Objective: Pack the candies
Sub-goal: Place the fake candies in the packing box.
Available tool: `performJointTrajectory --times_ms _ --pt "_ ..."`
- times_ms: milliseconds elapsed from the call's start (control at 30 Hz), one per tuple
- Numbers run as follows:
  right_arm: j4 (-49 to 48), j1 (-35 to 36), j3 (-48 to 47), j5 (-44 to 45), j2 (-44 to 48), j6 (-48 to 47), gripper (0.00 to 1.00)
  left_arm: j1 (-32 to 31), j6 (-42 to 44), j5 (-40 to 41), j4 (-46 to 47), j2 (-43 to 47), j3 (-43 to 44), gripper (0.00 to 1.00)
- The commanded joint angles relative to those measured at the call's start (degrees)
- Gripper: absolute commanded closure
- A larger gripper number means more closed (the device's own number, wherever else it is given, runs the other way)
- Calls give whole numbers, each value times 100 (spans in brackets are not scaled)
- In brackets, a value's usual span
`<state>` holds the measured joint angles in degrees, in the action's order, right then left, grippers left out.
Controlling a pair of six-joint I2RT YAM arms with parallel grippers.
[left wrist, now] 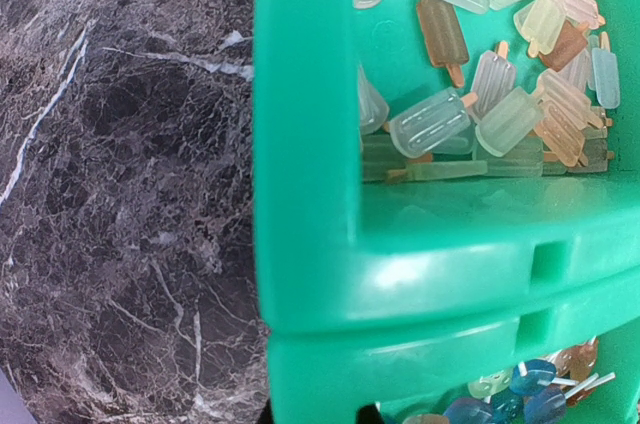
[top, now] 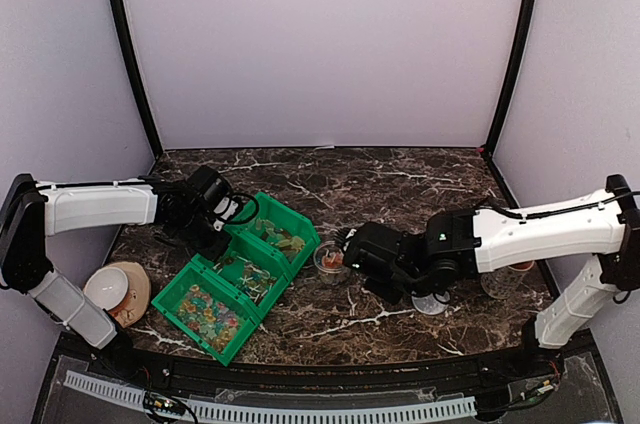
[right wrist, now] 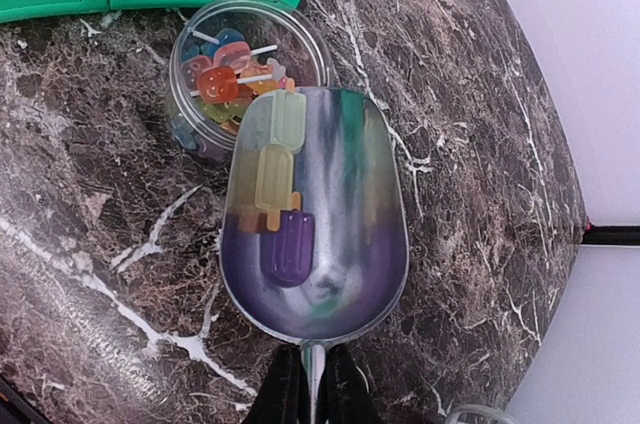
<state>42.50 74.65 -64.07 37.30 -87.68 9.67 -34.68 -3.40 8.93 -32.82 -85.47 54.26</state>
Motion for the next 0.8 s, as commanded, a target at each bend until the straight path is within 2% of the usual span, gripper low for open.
performJointTrajectory --times_ms 0,767 --pt "342 117 -409 93 -4 105 100 -22 6 87 116 241 76 100" --pt "1731 282 -1401 349 -858 -22 100 -26 -2 83 105 232 62 100"
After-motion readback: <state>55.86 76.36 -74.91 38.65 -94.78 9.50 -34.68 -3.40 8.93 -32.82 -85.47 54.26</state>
